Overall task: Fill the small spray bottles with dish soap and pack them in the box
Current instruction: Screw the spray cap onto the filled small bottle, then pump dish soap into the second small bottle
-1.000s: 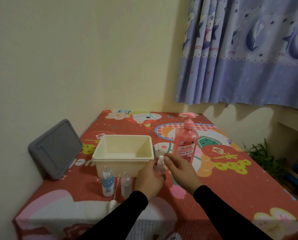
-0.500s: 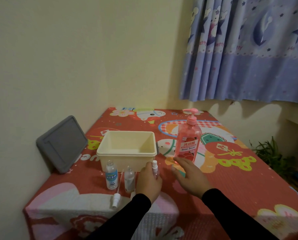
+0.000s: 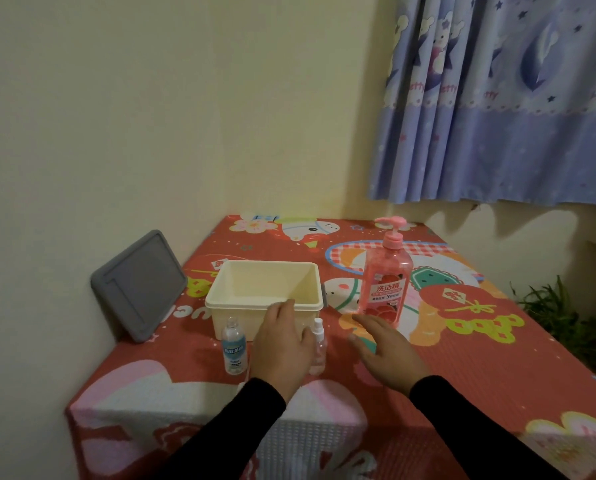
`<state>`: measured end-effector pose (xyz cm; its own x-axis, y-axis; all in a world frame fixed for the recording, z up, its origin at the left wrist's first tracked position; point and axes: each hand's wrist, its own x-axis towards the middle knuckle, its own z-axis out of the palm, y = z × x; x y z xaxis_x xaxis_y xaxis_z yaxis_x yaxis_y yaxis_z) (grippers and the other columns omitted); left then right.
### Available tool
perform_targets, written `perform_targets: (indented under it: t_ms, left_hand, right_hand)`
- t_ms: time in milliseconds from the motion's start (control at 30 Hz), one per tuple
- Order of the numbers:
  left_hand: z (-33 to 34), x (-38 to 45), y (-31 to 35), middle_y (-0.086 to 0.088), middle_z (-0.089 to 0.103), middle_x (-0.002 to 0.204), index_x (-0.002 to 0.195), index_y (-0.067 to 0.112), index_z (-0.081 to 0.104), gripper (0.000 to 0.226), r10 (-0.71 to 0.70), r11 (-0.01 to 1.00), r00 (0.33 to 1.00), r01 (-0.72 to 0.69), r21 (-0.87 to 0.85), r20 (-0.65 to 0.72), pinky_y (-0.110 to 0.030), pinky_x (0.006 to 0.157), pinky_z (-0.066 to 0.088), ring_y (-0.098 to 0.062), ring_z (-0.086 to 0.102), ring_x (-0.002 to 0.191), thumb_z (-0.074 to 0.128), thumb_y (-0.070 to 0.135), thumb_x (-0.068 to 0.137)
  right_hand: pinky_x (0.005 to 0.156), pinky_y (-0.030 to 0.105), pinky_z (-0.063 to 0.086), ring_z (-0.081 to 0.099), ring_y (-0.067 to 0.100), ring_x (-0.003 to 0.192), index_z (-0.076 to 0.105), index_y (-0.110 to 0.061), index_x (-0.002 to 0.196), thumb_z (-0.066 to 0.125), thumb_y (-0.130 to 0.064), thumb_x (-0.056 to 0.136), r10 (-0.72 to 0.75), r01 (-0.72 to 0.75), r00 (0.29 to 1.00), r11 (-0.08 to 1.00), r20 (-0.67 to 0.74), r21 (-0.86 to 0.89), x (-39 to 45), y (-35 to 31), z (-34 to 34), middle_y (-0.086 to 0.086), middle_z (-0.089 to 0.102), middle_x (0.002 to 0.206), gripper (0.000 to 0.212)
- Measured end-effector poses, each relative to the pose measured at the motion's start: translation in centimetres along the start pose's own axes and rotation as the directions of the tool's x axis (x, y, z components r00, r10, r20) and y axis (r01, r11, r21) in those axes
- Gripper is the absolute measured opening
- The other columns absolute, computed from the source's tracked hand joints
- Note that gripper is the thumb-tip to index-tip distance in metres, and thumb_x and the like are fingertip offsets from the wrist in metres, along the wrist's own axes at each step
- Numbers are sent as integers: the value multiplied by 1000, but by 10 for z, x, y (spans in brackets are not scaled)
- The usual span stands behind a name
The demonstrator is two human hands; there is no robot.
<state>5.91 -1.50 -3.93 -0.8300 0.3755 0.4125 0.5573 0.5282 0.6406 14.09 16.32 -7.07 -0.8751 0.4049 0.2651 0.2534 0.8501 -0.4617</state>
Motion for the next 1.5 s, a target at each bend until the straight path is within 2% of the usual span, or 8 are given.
perform_targets:
  t_ms: [133, 267, 533, 700, 933, 1133, 1367, 1500]
  left_hand:
    - [-16, 3, -17, -1, 45, 135, 140, 16, 39, 59, -58, 990, 998, 54, 133, 23, -31, 93, 42, -21, 50, 120, 58, 38, 88]
    - [-16, -3, -33, 0, 59, 109, 110, 19, 51, 38, -106, 975, 991, 88, 204, 78, -31, 79, 45, -21, 60, 102, 62, 43, 83]
    - [-15, -2, -43, 3, 62, 84, 103, 18, 44, 16, -38, 986, 997, 27, 165, 63, -31, 76, 44, -25, 63, 95, 53, 22, 90]
    - [-31, 23, -25, -4, 65, 85, 100, 18, 44, 30, 4, 995, 1000, -6, 98, 19, -34, 67, 43, -32, 63, 90, 64, 28, 82]
    - [-36, 68, 12, -2, 67, 90, 109, 21, 54, 35, 100, 995, 994, -98, -32, 50, -34, 68, 45, -27, 61, 86, 70, 29, 79]
    - [-14, 110, 40, -3, 66, 89, 107, 15, 61, 19, 226, 964, 968, -206, -170, 108, -37, 73, 49, -23, 61, 83, 58, 25, 90]
    - [19, 153, 66, -3, 61, 113, 128, 15, 52, 41, 279, 956, 936, -249, -157, 215, -24, 74, 38, -22, 58, 98, 59, 19, 89]
    - [34, 171, 76, -3, 59, 103, 108, 14, 53, 24, 270, 963, 931, -264, -60, 247, -33, 71, 45, -23, 57, 87, 62, 20, 86]
  right_hand:
    - [106, 26, 34, 46, 14, 130, 48, -24, 139, 46, -49, 94, -11, 10, 1000, 1000, -27, -10, 5, -1, -2, -2, 46, 144, 51]
    - [105, 27, 35, 44, 14, 131, 45, -24, 141, 46, -49, 95, -27, 26, 999, 999, -39, -27, 10, -7, -7, -3, 44, 146, 52]
    - [108, 33, 39, 45, 16, 132, 43, -25, 142, 42, -55, 93, -67, 64, 996, 997, -63, -43, 21, -16, -26, -2, 43, 147, 57]
    - [102, 21, 30, 41, 14, 134, 45, -22, 141, 45, -47, 96, -98, 86, 982, 994, -165, -74, 32, -23, -54, -1, 44, 147, 52]
    - [106, 33, 35, 44, 16, 132, 51, -20, 136, 40, -54, 95, -125, 104, 944, 991, -306, -83, 60, -27, -99, 1, 50, 142, 55]
    - [99, 27, 36, 50, 18, 125, 57, -15, 130, 39, -52, 92, -125, 100, 913, 991, -389, -85, 92, -27, -129, 3, 56, 135, 56]
    - [98, 26, 35, 48, 19, 125, 57, -12, 130, 40, -38, 100, -48, 31, 925, 998, -376, -52, 142, -13, -151, 5, 55, 134, 43]
    - [88, 33, 39, 51, 20, 105, 60, -17, 94, 31, -43, 100, 26, -31, 942, 999, -335, -12, 168, -3, -154, 0, 62, 101, 39]
